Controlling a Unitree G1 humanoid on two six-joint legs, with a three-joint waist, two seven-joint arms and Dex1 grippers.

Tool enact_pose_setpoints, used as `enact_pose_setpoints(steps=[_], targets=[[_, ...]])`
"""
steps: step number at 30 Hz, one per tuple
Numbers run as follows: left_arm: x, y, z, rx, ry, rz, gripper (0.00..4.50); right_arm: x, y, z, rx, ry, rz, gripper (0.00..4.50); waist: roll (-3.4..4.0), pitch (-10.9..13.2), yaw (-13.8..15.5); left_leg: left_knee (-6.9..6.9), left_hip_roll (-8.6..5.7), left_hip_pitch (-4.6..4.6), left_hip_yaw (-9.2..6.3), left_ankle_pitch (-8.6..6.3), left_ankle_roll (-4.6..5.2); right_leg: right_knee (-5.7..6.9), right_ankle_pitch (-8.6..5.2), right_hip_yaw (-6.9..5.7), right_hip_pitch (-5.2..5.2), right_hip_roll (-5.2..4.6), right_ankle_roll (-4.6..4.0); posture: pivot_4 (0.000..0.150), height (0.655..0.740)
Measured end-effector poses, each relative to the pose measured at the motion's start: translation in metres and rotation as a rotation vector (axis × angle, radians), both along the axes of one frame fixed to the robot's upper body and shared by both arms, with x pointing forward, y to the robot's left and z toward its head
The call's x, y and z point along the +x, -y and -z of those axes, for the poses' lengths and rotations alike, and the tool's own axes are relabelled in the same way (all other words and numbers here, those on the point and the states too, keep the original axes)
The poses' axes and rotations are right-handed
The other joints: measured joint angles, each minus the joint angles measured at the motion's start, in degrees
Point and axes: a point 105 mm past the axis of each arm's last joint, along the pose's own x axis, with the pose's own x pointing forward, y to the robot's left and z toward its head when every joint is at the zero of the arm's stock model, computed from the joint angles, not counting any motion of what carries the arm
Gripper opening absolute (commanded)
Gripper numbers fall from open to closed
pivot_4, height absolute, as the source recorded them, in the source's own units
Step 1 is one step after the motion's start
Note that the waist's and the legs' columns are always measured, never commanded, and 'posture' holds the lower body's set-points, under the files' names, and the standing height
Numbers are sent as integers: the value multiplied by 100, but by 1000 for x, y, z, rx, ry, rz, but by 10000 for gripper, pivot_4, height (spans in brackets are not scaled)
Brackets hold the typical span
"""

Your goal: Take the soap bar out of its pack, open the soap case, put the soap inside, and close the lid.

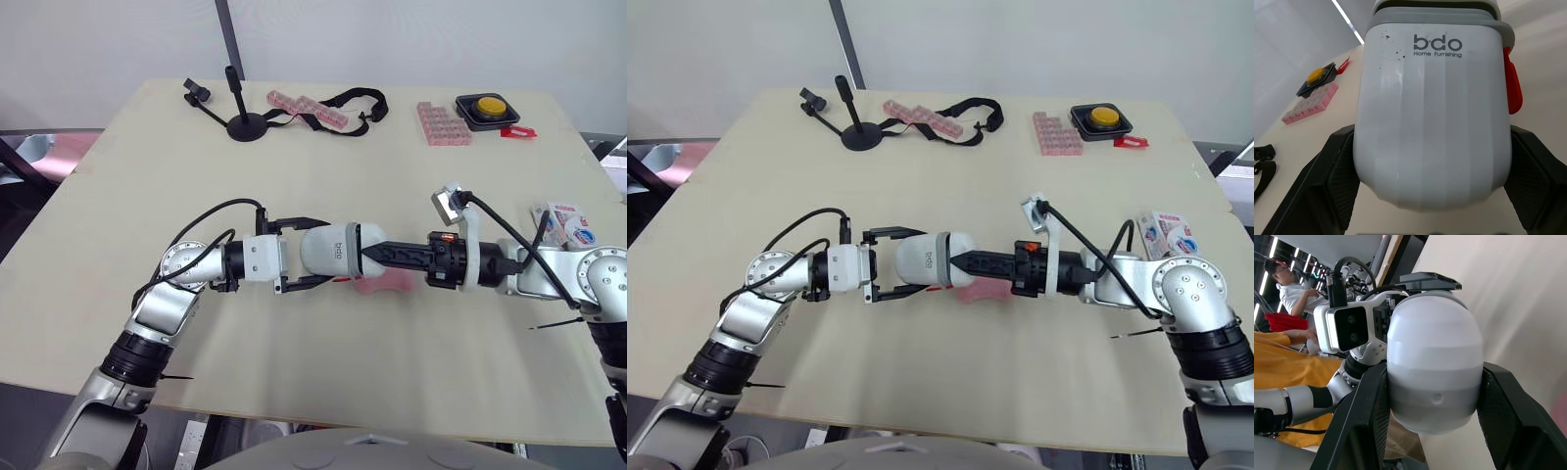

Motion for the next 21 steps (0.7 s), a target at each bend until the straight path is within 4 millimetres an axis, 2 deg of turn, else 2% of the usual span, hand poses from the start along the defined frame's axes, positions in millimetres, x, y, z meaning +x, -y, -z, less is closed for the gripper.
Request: enact_pose_setpoints(steps=[4,10,16,18,21], targets=[[1,-1,1,5,-8,-4,34793,-2,7,0,-12,-14,-3,20026,0,0,22,2,-1,-1,0,0,0,0,0,0,0,-1,0,1500,7395],[1,-4,4,23,-28,-13,34793,14,58,4,-127,-29,154,20026,-2,1,76,8,-4,-25,0,-1,1,-1,0,-1,0,1,1,1500,7395],[2,-6,6,35,-47,-18,34793,32,130,22,-499,52,334,20026,-1,1,60,20,-2,-56,-2,0,1,3,-1,-7,-7,11,2,1500,7395],[2,-6,6,36,-49,-16,34793,33,143,27,-627,100,329,20026,-1,1,51,23,2,-59,-2,-1,2,4,-1,-8,-8,12,2,1500,7395],[2,-6,6,37,-53,-17,34793,35,150,38,-737,127,308,20026,-1,1,54,30,4,-65,-2,0,2,9,-1,-9,-12,11,2,1500,7395]])
